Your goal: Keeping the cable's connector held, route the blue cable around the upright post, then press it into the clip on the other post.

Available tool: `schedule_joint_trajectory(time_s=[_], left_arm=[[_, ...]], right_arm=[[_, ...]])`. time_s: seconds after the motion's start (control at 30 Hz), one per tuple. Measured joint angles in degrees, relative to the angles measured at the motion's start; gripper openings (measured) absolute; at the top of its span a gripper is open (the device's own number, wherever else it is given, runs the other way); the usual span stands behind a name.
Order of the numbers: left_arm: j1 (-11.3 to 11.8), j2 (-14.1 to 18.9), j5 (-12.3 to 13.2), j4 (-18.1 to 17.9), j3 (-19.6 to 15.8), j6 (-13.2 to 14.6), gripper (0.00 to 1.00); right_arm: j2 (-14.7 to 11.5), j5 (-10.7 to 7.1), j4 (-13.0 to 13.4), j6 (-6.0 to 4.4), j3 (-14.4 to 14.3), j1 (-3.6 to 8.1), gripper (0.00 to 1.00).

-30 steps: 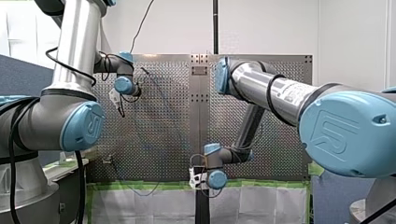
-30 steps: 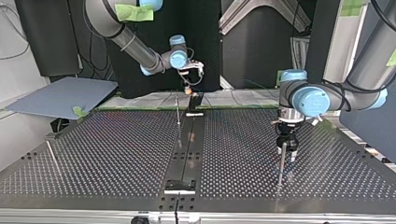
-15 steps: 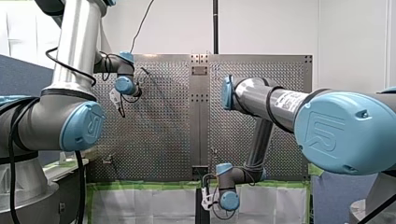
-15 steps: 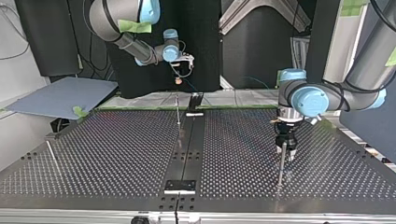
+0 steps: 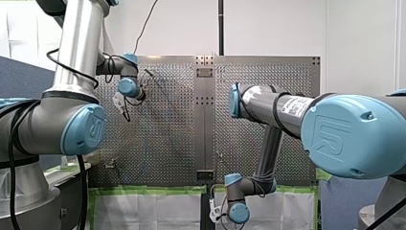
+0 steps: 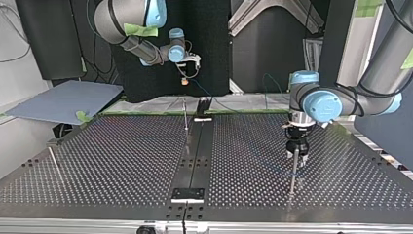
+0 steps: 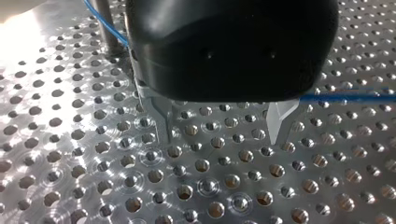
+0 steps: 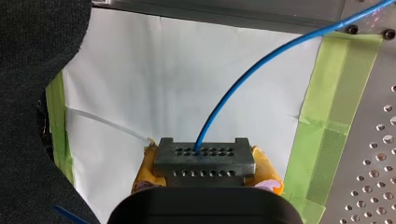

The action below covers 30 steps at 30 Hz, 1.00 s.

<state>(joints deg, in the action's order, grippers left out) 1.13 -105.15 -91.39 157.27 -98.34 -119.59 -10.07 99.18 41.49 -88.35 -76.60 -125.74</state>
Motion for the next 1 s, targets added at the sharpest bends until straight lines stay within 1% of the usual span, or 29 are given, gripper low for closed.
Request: schedule_joint_trajectory(time_s=[0.37,0.63,1.0], left_arm=[[0.65,0.12,0.25,0.15,-0.01,-4.94,0.99],[1.01,0.31,-1.55,2.13,-0.03,-8.46,0.99],[1.35,0.37,-1.9,2.87,-0.06,-13.86,0.99]], right_arm=[[0.08,-0.12,-0.06,0.09,0.01,0.02,0.0],[0.08,-0.17,-0.09,0.09,0.0,0.03,0.0],[0.08,-0.21,-0.08,0.09,0.0,0.01,0.0]])
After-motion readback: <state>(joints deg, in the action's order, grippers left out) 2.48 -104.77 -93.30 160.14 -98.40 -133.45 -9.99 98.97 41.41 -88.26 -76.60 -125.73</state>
